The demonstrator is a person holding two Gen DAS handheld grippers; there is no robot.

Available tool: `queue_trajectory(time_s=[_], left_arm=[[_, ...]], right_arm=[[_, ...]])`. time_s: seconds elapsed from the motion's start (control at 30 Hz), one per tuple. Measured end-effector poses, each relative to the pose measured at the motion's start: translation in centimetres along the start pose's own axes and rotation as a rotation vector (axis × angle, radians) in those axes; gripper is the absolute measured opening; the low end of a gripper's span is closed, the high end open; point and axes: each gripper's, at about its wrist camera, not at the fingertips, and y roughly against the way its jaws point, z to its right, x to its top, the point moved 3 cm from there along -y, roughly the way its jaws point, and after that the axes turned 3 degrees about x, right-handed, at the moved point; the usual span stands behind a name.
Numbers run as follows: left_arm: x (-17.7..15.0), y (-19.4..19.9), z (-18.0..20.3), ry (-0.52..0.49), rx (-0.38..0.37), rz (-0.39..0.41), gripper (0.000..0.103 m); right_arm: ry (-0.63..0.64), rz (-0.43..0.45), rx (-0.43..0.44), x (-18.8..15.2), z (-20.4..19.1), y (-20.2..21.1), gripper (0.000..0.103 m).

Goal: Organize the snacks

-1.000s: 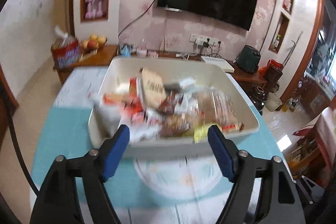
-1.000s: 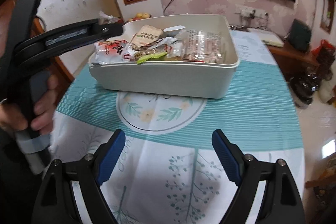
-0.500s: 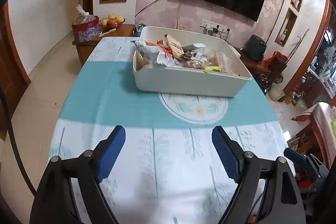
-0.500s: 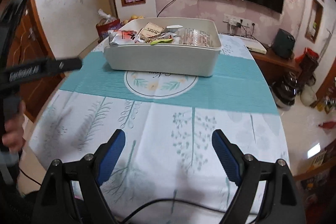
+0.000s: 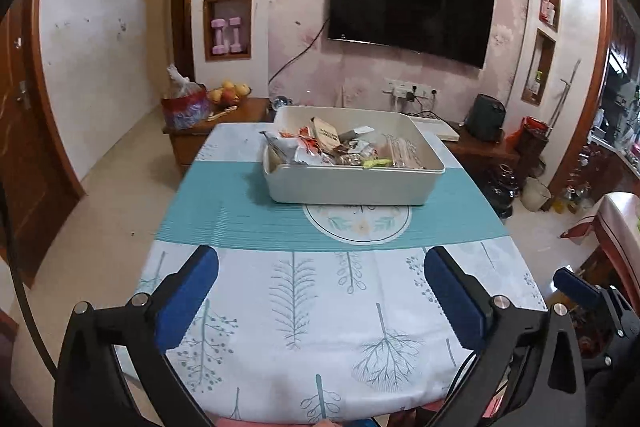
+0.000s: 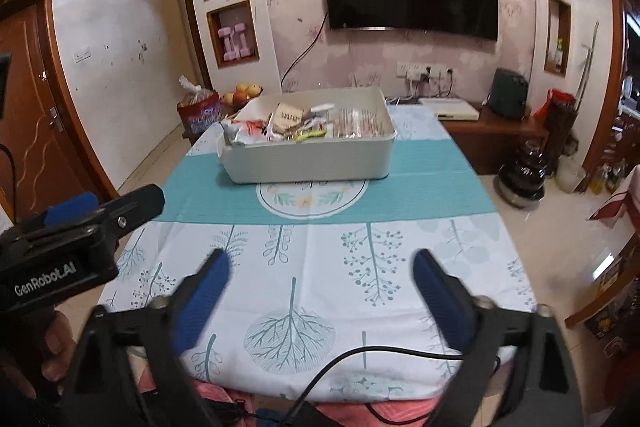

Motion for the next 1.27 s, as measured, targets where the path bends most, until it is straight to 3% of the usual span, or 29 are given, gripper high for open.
queue_trajectory(time_s=[0.6, 1.27], left_arm=[[1.3, 0.2, -0.1, 0.036, 0.047, -0.022, 0.102], [0.9, -0.4, 0.1, 0.022, 0.058, -0.045, 0.102]], right_arm=[[0.046, 0.013, 0.023, 3.1, -0.9, 0.9, 0.103], [0.037, -0.020, 0.025, 2.6, -0.9, -0.4, 0.103]])
